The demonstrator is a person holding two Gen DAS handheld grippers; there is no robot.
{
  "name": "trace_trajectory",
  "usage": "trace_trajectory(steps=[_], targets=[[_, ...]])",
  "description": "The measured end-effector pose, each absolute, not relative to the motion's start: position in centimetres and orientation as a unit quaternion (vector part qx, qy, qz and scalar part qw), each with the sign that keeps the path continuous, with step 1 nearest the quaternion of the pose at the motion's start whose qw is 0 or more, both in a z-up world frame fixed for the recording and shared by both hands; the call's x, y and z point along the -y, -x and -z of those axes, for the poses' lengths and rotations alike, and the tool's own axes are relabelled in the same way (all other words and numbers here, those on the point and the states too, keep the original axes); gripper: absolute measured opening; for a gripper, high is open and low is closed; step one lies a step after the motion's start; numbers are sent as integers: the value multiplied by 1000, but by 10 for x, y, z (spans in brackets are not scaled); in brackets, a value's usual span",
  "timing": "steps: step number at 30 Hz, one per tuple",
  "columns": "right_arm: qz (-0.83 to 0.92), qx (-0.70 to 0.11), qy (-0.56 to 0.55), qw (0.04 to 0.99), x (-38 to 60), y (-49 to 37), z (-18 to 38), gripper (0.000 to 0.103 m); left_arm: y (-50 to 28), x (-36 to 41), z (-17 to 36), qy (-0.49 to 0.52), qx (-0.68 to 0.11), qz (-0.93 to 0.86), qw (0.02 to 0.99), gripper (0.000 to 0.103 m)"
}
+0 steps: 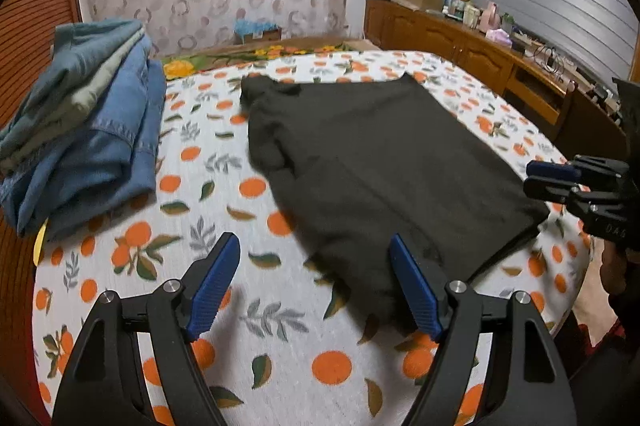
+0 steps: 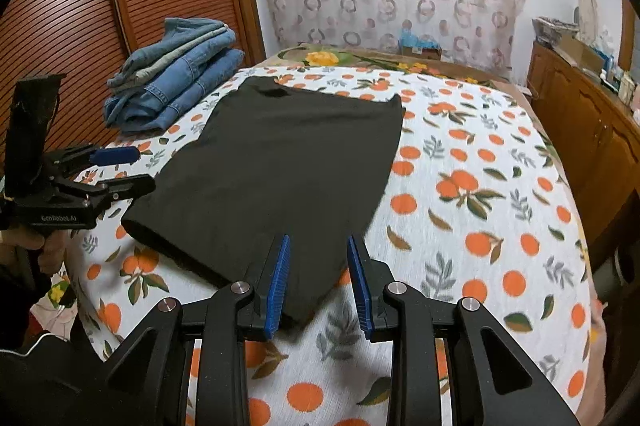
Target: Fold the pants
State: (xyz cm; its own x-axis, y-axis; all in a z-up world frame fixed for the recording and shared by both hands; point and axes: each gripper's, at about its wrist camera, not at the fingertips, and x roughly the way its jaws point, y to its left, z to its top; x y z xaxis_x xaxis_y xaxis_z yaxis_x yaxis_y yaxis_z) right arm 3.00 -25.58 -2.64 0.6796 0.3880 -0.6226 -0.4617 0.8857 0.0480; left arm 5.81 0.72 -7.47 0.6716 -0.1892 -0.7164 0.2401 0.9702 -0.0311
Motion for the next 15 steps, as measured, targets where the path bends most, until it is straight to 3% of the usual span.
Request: trace_trajectory(steps=[9, 15], targets=[[-231, -345, 44, 909, 253, -35, 40, 31, -54, -11, 88, -19, -406, 121, 906, 71], [-233, -347, 42, 907, 251, -36, 44, 30, -54, -6, 80, 13, -396, 148, 906, 51]])
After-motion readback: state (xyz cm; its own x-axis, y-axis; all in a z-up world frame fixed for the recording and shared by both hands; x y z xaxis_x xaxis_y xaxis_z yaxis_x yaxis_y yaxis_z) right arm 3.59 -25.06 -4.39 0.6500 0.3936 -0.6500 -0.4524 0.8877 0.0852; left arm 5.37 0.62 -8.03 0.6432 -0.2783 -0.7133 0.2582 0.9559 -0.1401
